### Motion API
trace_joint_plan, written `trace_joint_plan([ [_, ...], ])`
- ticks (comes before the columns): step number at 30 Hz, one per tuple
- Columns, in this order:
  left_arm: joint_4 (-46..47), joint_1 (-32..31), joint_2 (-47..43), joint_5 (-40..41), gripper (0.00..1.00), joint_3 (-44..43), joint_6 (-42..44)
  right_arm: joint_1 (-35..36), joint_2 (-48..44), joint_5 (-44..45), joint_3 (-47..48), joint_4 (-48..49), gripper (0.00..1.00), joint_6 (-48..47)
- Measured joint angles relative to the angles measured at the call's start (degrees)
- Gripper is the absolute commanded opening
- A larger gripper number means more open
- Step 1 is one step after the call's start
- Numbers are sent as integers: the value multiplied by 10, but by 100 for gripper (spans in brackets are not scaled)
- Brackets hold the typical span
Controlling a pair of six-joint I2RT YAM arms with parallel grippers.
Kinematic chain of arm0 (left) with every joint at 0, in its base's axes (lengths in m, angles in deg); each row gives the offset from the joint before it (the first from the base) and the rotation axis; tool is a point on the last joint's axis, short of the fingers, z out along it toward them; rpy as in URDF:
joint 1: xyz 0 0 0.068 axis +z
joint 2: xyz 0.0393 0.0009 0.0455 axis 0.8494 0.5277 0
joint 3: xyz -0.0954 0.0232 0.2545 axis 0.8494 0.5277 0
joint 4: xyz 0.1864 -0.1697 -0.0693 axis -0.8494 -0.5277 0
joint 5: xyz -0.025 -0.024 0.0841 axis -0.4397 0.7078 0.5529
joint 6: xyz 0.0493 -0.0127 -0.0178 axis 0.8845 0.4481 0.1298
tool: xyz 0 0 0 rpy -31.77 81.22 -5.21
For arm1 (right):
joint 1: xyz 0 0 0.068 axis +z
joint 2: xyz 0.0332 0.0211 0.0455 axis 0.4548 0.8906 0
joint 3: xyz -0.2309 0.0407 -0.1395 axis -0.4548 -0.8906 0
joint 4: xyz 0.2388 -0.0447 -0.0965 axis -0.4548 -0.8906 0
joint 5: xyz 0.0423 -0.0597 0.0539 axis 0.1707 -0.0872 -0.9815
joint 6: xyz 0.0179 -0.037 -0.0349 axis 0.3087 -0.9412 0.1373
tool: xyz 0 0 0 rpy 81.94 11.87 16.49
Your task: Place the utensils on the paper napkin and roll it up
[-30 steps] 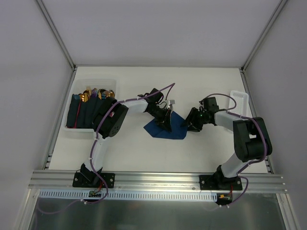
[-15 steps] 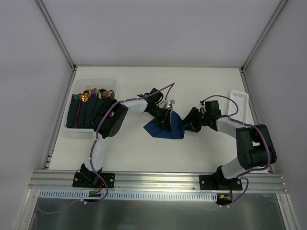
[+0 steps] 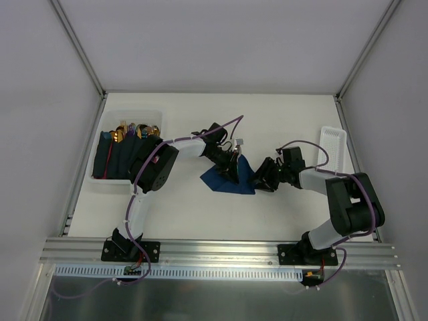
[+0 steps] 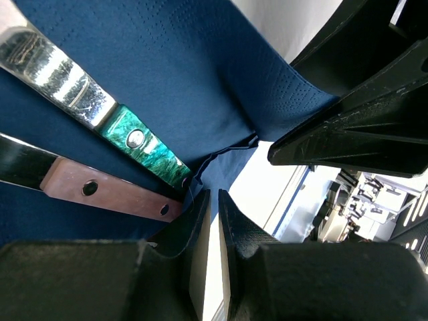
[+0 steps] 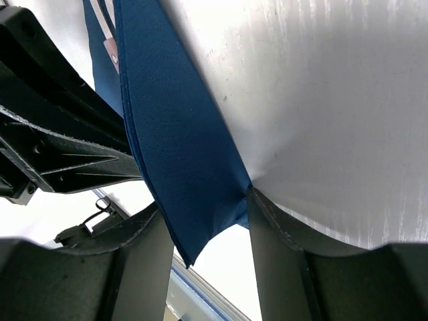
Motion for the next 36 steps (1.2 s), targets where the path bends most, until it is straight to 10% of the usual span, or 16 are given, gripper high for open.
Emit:
trace_joint_plan([
  [11,0,0,0,0,11,0,0,2,-13,42,6,-24,41,-16],
  [23,0,0,0,0,10,0,0,12,-14,91,68,-75,1,-41],
  [36,1,9,0,0,11,0,0,65,-9,79,93,-67,0,5],
])
